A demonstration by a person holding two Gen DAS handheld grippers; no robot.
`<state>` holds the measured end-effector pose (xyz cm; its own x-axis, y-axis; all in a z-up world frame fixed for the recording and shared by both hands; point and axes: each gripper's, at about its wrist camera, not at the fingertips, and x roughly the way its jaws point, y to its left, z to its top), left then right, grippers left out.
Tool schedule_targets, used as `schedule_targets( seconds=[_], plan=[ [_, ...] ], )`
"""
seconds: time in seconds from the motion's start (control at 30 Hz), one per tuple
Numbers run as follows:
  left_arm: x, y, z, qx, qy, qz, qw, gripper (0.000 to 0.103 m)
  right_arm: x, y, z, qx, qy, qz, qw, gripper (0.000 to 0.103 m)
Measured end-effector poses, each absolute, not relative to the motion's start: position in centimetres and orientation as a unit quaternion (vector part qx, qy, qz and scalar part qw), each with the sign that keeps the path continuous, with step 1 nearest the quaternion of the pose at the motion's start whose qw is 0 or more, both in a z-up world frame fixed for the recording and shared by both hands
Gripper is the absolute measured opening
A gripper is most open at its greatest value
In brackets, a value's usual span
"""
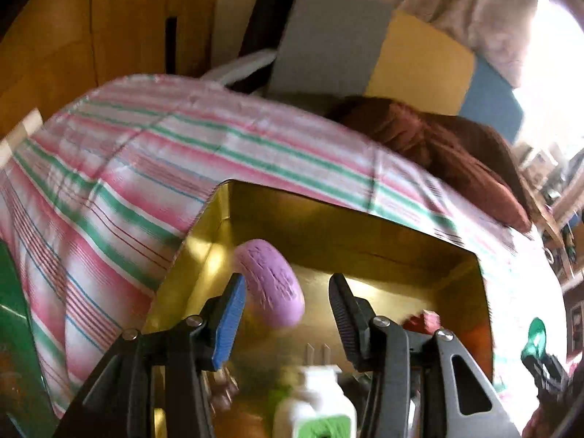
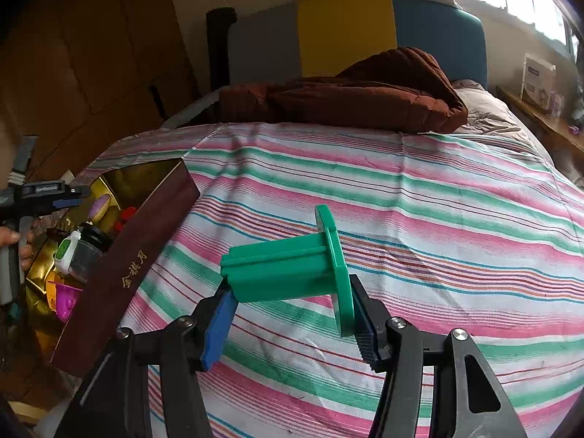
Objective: Organize rigid objects
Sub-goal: 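Carry the green plunger toy into the gold tray and open right tool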
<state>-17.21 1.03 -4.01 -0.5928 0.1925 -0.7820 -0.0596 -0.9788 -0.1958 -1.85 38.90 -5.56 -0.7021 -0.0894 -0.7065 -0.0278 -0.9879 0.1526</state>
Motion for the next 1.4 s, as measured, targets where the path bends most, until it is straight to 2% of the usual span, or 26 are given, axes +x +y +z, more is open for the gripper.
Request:
schedule_targets(
  seconds=[0.47,0.77,1.4],
  plan=[
    [-5.7,4.5,-4.0,-0.365,-0.049,0.919,0.145,0.049,-1.9,37.2,-5.2,0.399,-0.075,-0.914,-0.013,0.059],
    [-4.1,4.9,-4.0,-0.365,-0.042,0.916,0.161,0.049,-3.1,32.9,-3.1,0.393,-0.017,-0.919,-0.015,0.059],
    [-1.9,0.9,-3.6,-0.349,-0.069,0.921,0.157,0.049,-7.8,21.9,-0.4,0.386,0.032,-0.92,0.059,0.059]
  ],
)
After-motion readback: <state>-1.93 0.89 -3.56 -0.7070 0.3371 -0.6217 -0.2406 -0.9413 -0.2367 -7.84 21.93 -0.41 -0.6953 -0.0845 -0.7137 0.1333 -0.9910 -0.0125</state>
